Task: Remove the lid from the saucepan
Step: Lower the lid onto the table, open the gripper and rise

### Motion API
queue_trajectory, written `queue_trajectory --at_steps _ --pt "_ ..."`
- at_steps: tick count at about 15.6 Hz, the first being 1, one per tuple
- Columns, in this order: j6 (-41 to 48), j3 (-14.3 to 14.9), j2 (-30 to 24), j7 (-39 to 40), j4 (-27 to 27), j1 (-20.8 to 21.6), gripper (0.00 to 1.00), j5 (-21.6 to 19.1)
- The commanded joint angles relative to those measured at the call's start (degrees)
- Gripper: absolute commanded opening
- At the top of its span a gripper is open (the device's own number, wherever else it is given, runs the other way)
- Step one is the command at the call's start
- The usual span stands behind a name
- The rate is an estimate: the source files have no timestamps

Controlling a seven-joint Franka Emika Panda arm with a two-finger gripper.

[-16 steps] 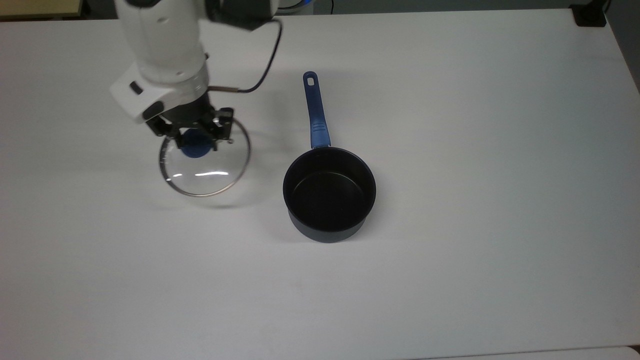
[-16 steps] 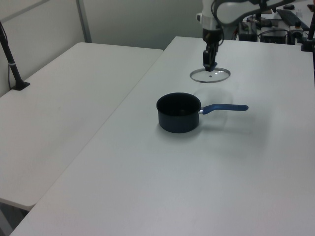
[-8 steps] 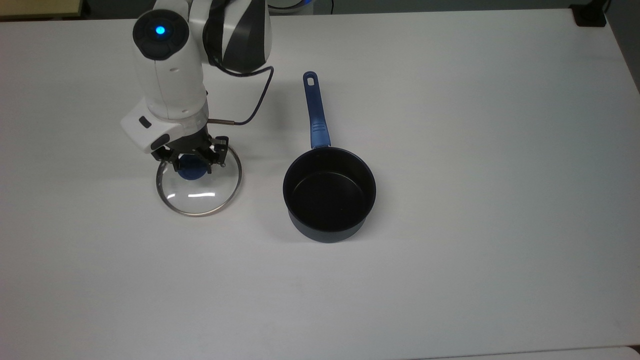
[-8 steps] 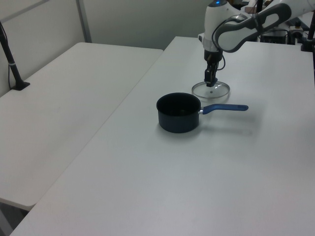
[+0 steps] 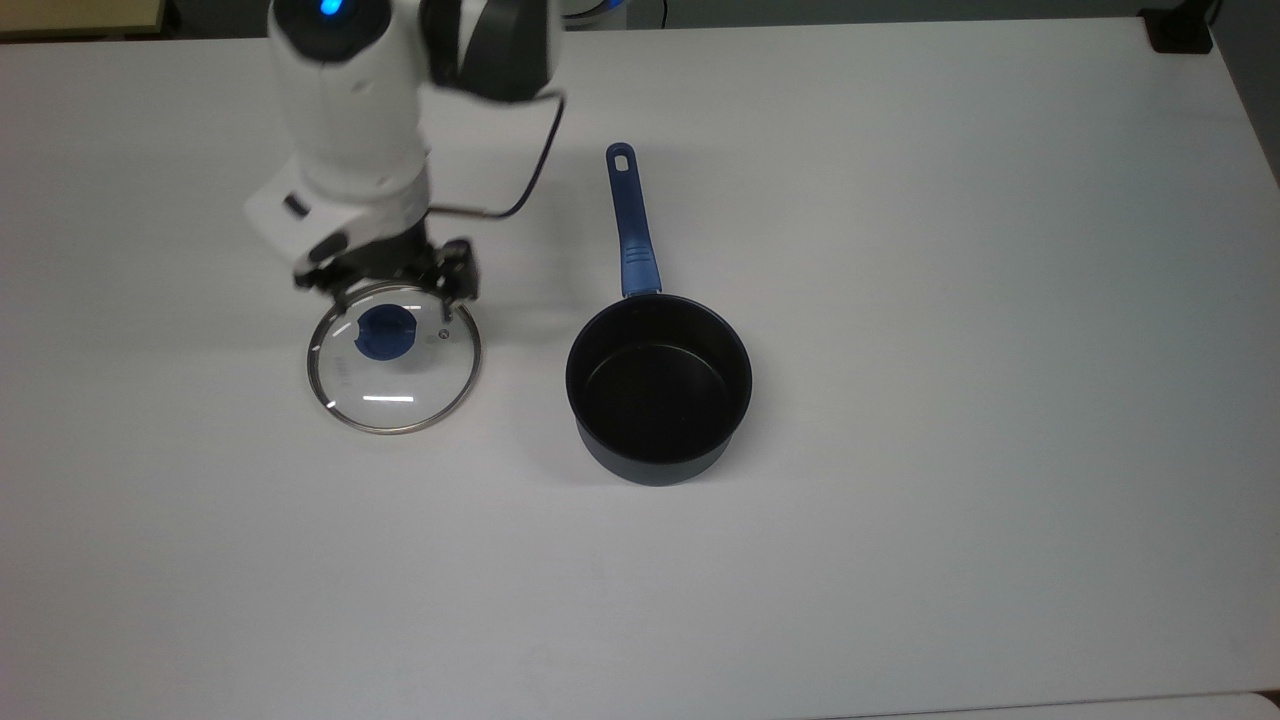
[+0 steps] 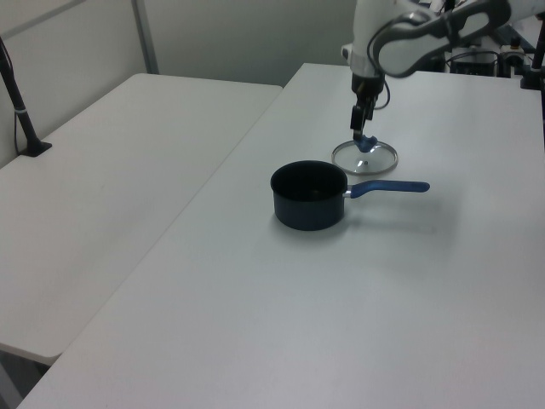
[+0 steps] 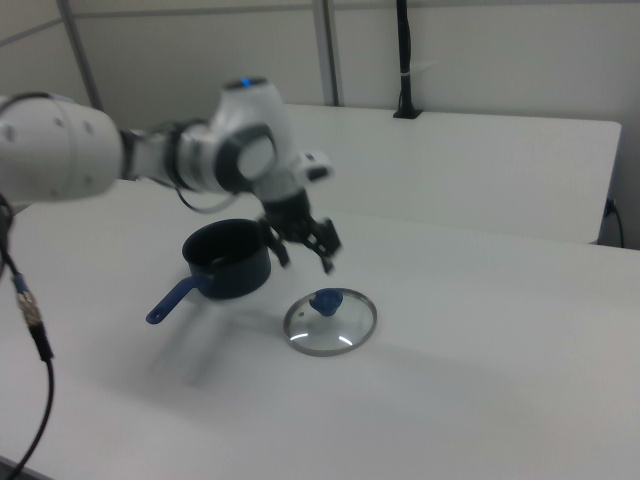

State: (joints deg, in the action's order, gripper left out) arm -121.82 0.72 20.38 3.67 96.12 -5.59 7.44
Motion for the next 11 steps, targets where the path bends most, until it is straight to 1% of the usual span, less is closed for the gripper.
queue_trajectory --at_steps 1,2,6,7,11 --pt "10.2 0.2 -10.0 -10.7 1.0 5.8 1.00 1.1" --pt "12.3 0.2 -11.9 -12.5 1.0 7.0 1.00 1.0" --pt "21.0 0.6 -17.7 -13.1 1.0 11.8 1.00 0.1" --pt "22.1 0.6 -18.6 -14.4 1.0 12.4 1.00 -1.2" --pt "23.1 0.5 -19.0 -15.8 1.0 12.0 1.00 -1.7"
